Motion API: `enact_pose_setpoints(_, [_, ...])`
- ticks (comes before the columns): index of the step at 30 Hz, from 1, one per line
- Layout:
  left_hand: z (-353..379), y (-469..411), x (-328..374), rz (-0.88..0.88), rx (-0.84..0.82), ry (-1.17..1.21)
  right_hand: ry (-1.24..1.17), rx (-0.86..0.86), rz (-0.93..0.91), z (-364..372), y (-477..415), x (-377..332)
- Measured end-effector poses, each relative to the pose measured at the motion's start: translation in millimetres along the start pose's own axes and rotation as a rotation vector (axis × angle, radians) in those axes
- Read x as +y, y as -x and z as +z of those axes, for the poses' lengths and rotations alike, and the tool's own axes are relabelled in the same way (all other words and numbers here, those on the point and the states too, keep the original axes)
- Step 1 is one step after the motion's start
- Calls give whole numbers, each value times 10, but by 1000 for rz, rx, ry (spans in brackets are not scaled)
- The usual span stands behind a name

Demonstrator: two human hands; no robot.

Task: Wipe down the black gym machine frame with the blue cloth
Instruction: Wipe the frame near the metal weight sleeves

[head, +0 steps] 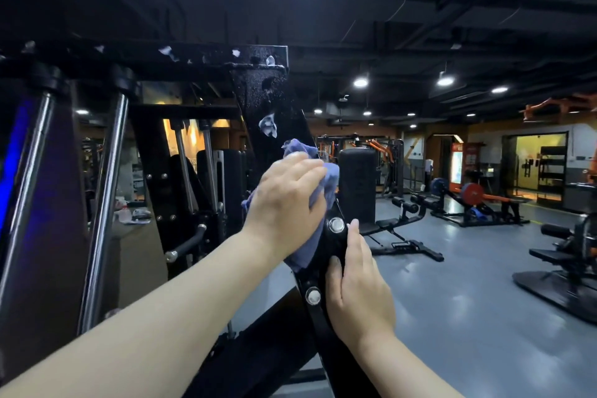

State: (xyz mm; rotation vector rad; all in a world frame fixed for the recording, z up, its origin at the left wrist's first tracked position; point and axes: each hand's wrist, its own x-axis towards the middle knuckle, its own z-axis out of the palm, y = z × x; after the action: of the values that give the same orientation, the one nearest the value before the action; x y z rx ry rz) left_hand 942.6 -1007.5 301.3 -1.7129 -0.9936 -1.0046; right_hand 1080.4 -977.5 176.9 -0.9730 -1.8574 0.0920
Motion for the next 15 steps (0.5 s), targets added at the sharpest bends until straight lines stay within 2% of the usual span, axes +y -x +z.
enact_pose_setpoints(3, [-78,184,25,209,-169,87,-5,-1,5,7,4,24])
enact_pose_setpoints(5, [-188,252,-96,276,-211,96,12,-2,8,13,19,35])
enact_pose_setpoints(8, [-249,249,-247,212,-97,20,16,5,8,13,39,13])
enact_pose_setpoints(10, [-156,127,-209,58,1,-40,21,-9,13,19,29,10])
enact_pose_setpoints(12, [-4,-10,-39,-90,31,-36,22,-3,8,-6,8,1])
enact_pose_setpoints(13, [69,-39,58,-93,13,-19,14,-4,9,-9,0,4])
enact_pose_setpoints(15, [153,29,177,47,-57,24,-18,-19,22,-35,-12,-2])
